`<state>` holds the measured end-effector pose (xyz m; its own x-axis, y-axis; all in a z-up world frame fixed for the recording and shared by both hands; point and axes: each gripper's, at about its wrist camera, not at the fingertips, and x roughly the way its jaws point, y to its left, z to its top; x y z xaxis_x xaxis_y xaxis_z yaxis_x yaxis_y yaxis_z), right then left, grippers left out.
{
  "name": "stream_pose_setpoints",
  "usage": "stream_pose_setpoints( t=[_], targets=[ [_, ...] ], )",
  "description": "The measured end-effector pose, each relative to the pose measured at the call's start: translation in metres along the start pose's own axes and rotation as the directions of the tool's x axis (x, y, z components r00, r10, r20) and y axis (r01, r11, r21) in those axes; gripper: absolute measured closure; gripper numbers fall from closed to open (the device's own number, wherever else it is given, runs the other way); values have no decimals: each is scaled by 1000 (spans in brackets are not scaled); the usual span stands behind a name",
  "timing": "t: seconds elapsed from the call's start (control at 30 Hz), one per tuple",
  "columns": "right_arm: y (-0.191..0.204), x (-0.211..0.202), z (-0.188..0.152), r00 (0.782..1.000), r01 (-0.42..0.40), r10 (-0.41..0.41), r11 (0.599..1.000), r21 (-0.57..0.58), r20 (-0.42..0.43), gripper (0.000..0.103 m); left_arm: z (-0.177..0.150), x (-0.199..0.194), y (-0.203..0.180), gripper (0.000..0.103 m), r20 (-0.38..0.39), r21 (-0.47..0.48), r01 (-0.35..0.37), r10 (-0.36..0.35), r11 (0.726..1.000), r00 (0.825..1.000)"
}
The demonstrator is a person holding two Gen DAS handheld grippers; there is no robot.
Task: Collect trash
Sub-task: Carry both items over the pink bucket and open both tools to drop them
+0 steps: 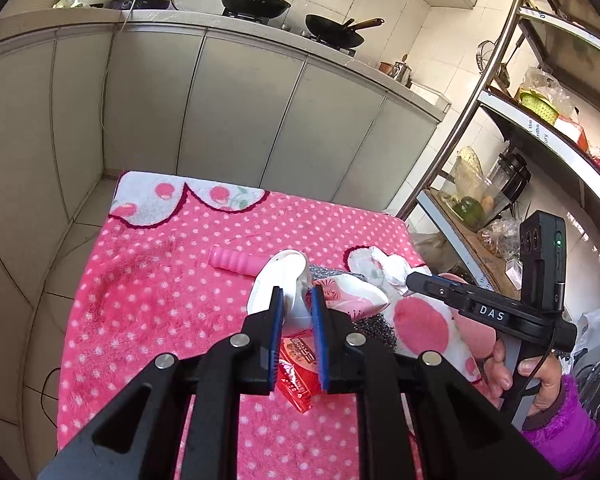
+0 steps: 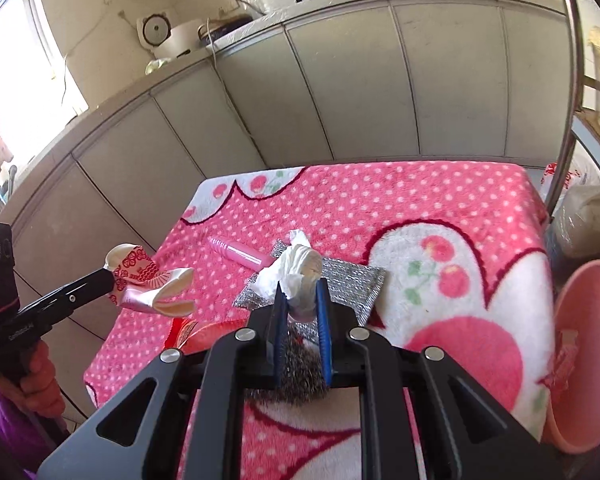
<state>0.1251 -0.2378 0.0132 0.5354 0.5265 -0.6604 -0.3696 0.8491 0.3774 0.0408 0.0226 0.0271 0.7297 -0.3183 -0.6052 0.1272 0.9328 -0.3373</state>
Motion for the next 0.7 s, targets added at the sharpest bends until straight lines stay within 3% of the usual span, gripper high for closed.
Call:
stream_pose_setpoints(
  t=[0.37,0.7],
  targets=[
    [-19,-70,-28,990,90,-97,993,73,100,89,1,-5,-60,90,30,93,43,-46,995,998],
    [-62,-126,-56,956,221,-250,958,185,153,89,-3,15,-144,90,17,224,143,-151,964,988]
  ],
)
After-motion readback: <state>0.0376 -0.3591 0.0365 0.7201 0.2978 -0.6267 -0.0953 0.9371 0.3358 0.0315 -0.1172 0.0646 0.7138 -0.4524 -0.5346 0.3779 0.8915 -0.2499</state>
